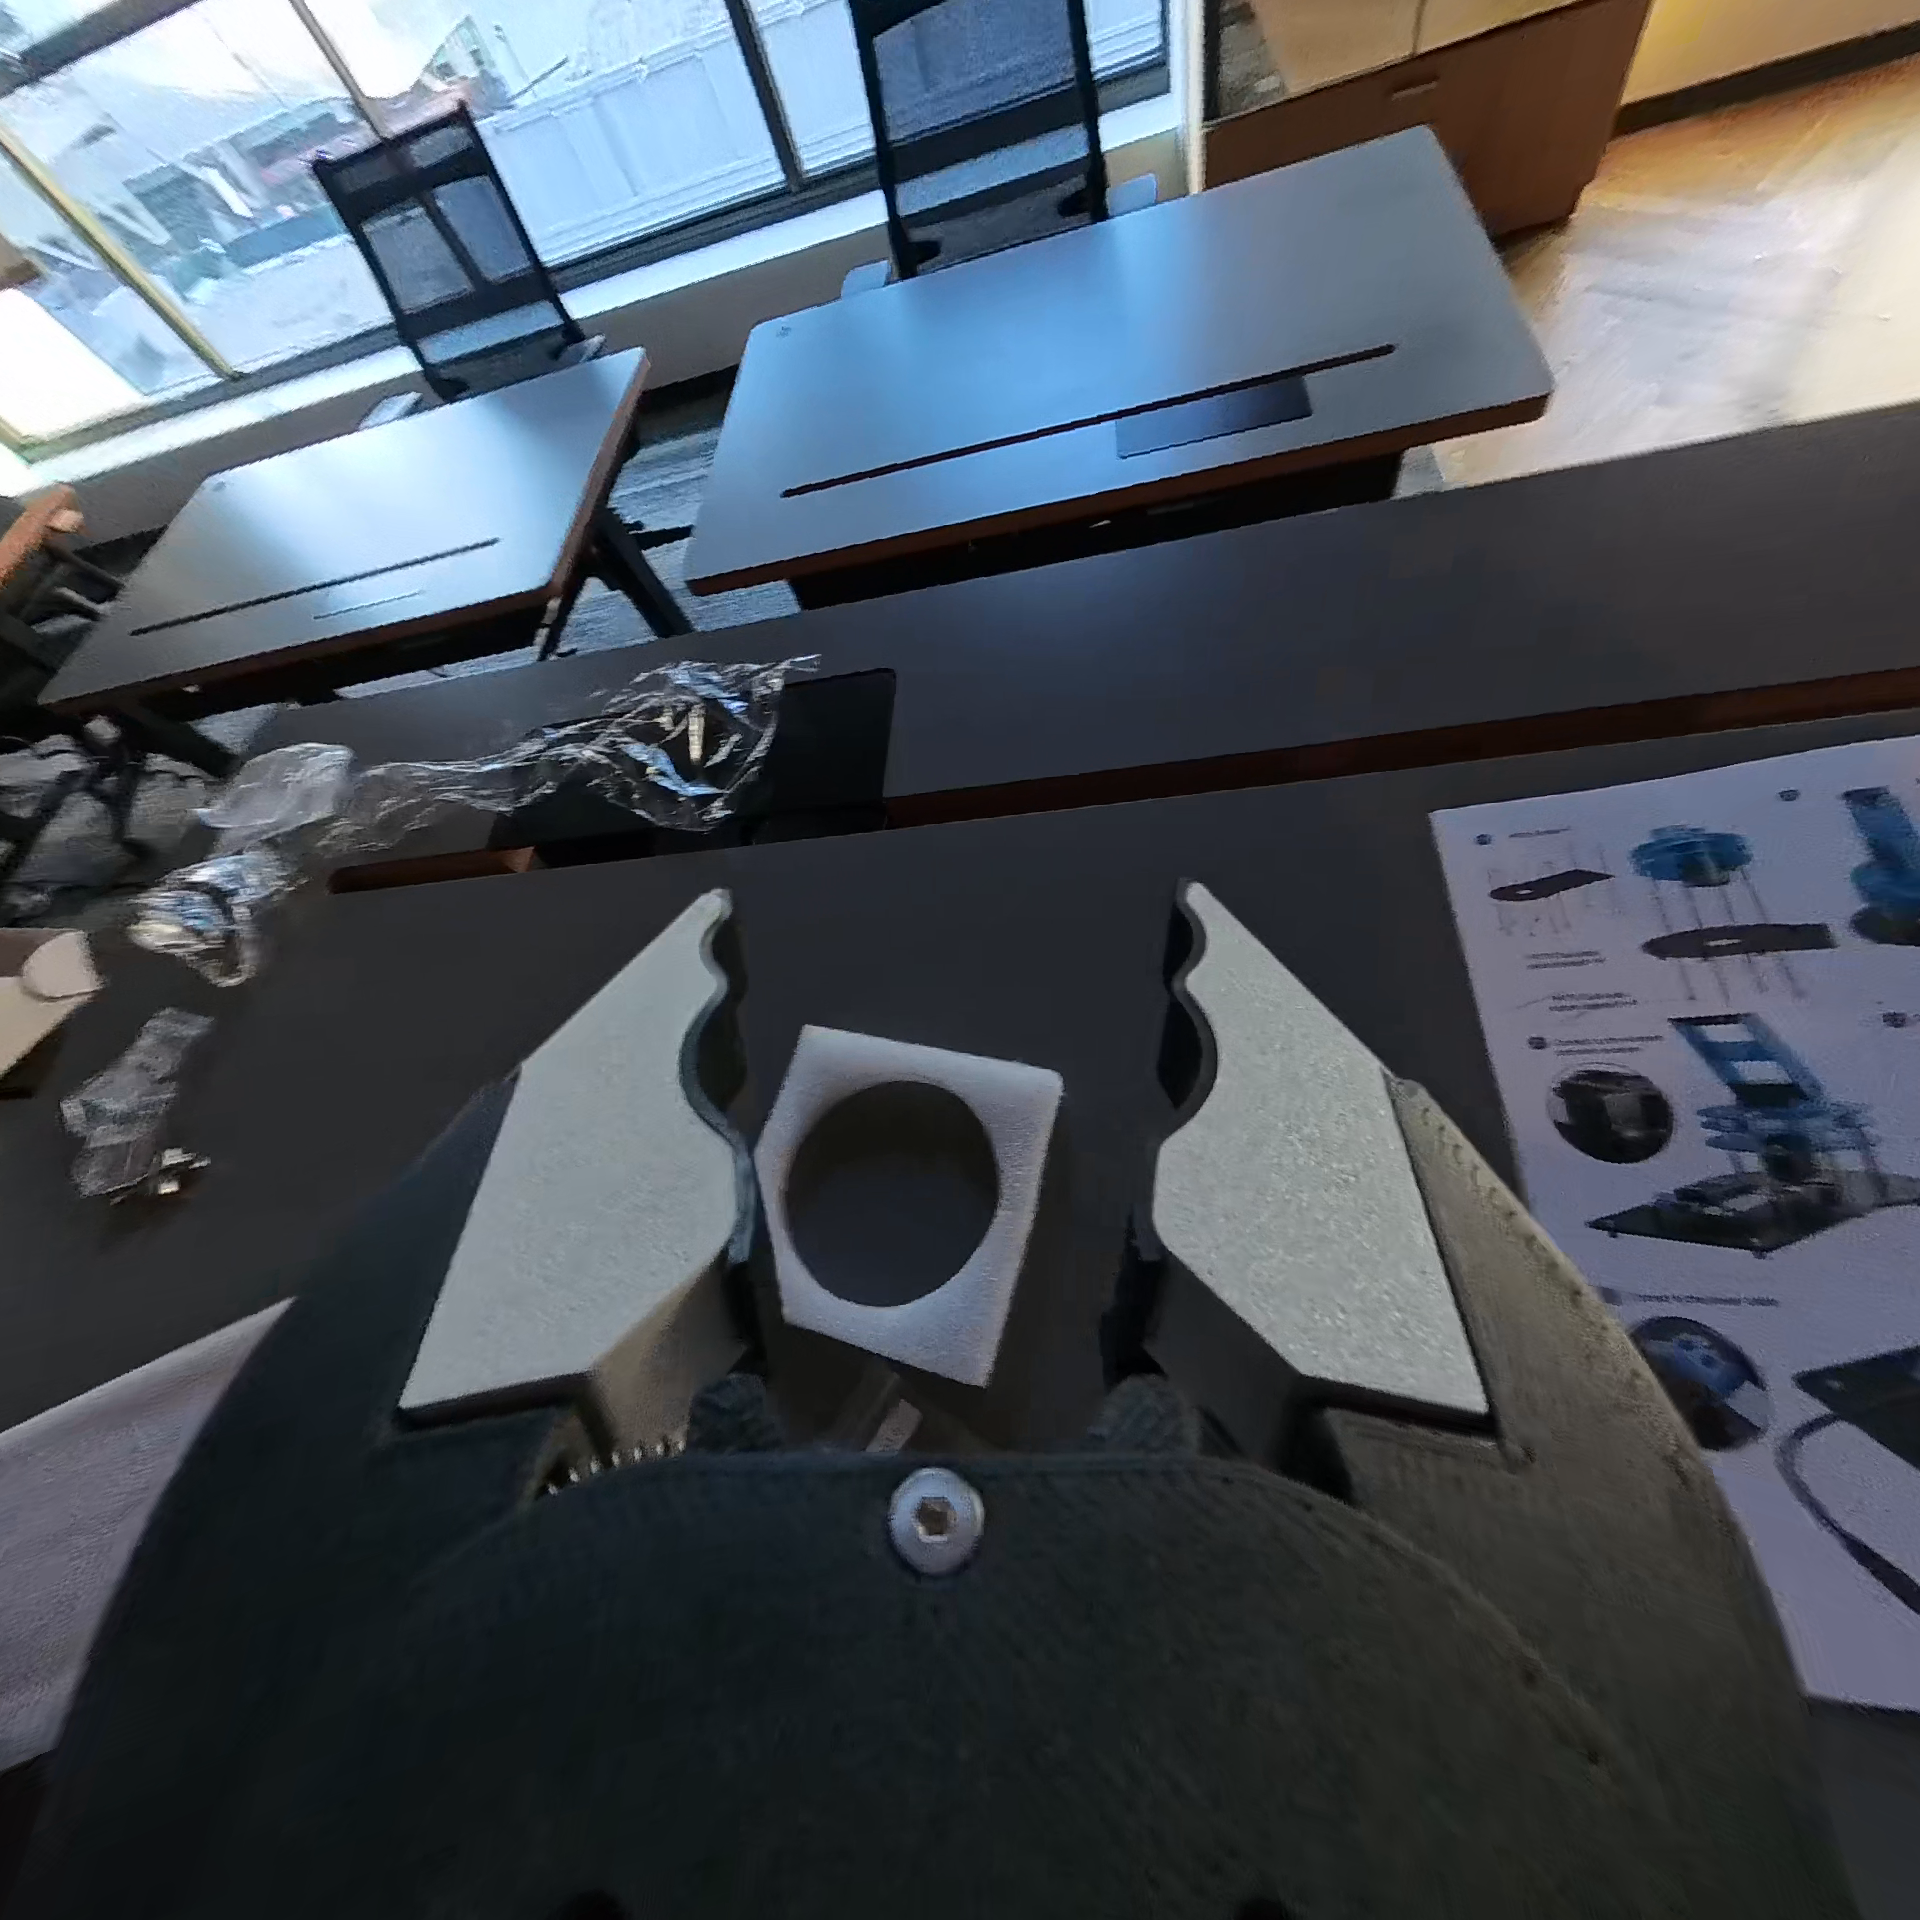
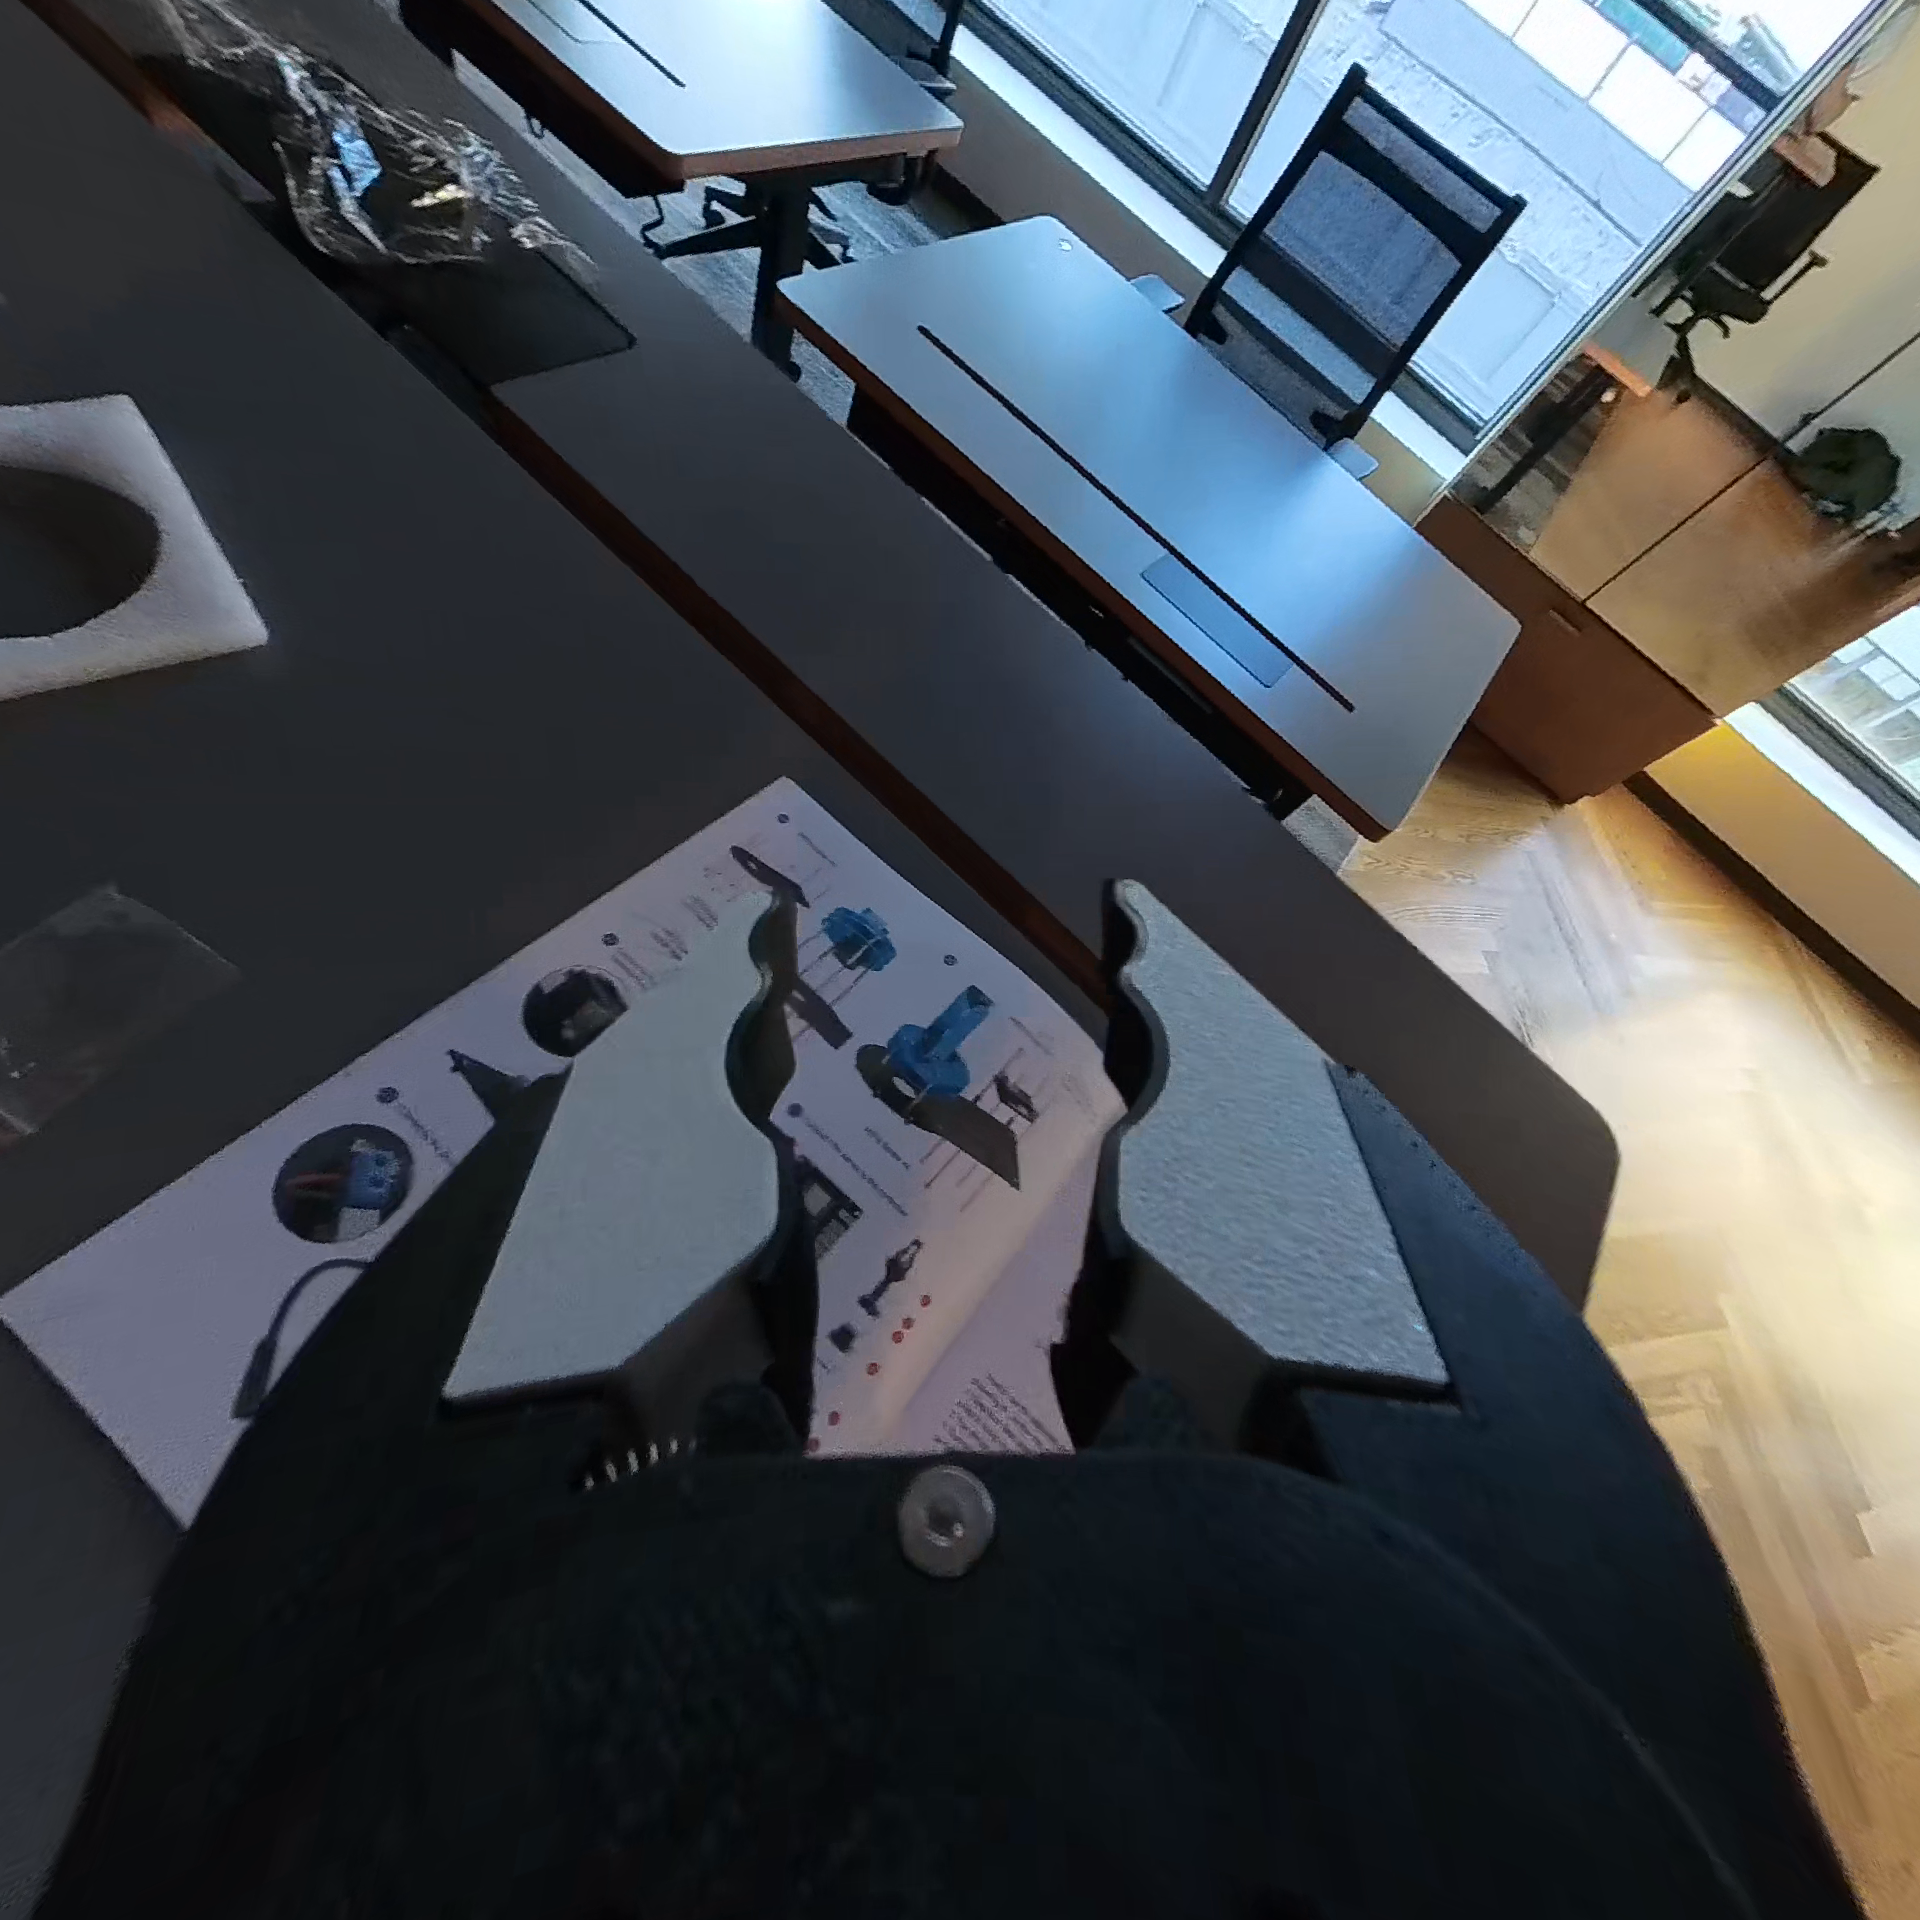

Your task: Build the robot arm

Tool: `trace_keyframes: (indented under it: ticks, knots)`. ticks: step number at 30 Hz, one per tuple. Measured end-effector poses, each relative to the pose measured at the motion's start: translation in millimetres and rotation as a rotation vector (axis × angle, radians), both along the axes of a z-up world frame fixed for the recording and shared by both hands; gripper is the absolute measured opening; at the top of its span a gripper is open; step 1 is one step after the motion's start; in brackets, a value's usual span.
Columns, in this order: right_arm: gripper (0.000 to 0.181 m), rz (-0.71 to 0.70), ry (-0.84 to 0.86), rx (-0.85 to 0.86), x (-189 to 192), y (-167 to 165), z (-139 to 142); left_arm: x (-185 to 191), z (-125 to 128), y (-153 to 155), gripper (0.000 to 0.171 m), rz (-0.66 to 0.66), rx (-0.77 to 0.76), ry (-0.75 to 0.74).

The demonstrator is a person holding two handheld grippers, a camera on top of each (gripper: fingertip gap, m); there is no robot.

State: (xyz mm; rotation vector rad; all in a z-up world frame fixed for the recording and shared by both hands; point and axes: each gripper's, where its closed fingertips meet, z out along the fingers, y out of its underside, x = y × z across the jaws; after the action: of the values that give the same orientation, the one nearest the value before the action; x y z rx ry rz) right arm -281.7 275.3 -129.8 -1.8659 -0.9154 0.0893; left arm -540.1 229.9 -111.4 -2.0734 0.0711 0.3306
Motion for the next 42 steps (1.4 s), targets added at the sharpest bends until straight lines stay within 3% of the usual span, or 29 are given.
trace_keyframes:
  ticks: [8, 12, 19, 25, 30, 42]
  knots:
    - [0.067, -0.104, 0.096, 0.056, 61.3, 22.1, 28.0, 51.0, 47.5, -19.5, 0.079, -0.224, 0.173, -0.329]
    - [0.069, -0.046, 0.167, 0.084, 60.1, 16.8, 41.9, 65.2, 70.0, -28.0, 0.085, -0.275, 0.270, -0.376]
    - [0.072, 0.033, 0.199, 0.033, 41.9, 10.5, 33.8, 72.0, 59.0, -23.3, 0.080, -0.299, 0.219, -0.369]
    - [0.043, 0.060, 0.274, -0.014, 38.3, 8.0, 33.0, 69.3, 61.7, -23.5, 0.070, -0.301, 0.242, -0.387]
    - [0.030, 0.076, 0.316, -0.029, 36.7, 7.4, 33.9, 64.9, 64.9, -25.8, 0.067, -0.301, 0.256, -0.409]
    - [0.028, 0.067, 0.272, -0.024, 36.8, 8.7, 29.1, 64.0, 63.3, -26.0, 0.065, -0.296, 0.247, -0.407]
